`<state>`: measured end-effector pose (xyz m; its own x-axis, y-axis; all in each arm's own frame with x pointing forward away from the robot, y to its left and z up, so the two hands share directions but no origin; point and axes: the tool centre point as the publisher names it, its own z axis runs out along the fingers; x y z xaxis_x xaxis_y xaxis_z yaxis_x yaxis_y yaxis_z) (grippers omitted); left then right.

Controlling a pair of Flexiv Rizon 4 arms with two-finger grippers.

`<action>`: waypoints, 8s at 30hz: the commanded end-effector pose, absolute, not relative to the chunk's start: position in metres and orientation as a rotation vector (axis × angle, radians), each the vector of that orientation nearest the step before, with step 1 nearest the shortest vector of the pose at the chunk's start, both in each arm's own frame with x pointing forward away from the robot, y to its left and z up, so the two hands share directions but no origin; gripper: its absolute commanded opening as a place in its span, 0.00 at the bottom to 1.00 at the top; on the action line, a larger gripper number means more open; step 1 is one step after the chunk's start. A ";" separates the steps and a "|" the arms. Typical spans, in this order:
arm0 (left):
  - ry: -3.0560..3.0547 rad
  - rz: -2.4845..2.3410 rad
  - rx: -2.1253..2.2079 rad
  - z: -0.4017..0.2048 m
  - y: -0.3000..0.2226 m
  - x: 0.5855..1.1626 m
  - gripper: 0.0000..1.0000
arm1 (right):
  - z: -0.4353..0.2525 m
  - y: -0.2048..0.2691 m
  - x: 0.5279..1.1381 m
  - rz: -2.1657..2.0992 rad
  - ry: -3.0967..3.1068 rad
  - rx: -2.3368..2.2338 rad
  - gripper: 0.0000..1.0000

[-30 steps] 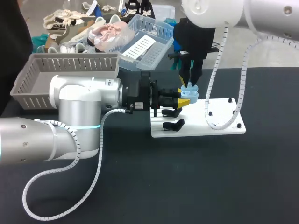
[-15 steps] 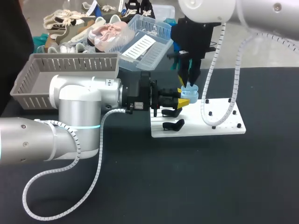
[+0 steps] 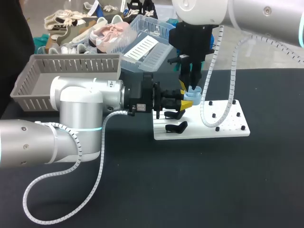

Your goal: Pick up each earbud case from the left stands, insert the matching earbuds, close the lid, and place the case in the box.

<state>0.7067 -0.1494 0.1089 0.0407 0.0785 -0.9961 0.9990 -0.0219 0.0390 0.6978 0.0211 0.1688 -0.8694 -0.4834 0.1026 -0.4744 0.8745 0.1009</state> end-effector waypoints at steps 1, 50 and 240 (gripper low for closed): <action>1.226 -1.156 1.300 0.108 -0.150 0.707 0.00 | 0.168 0.019 0.699 -0.106 -2.917 0.744 0.00; 1.226 -1.156 1.300 0.108 -0.150 0.707 0.00 | 0.155 0.019 0.701 -0.086 -2.907 0.732 0.34; 1.775 -0.343 0.806 0.133 0.099 0.808 1.00 | 0.138 -0.065 0.734 -0.330 -3.206 -0.295 1.00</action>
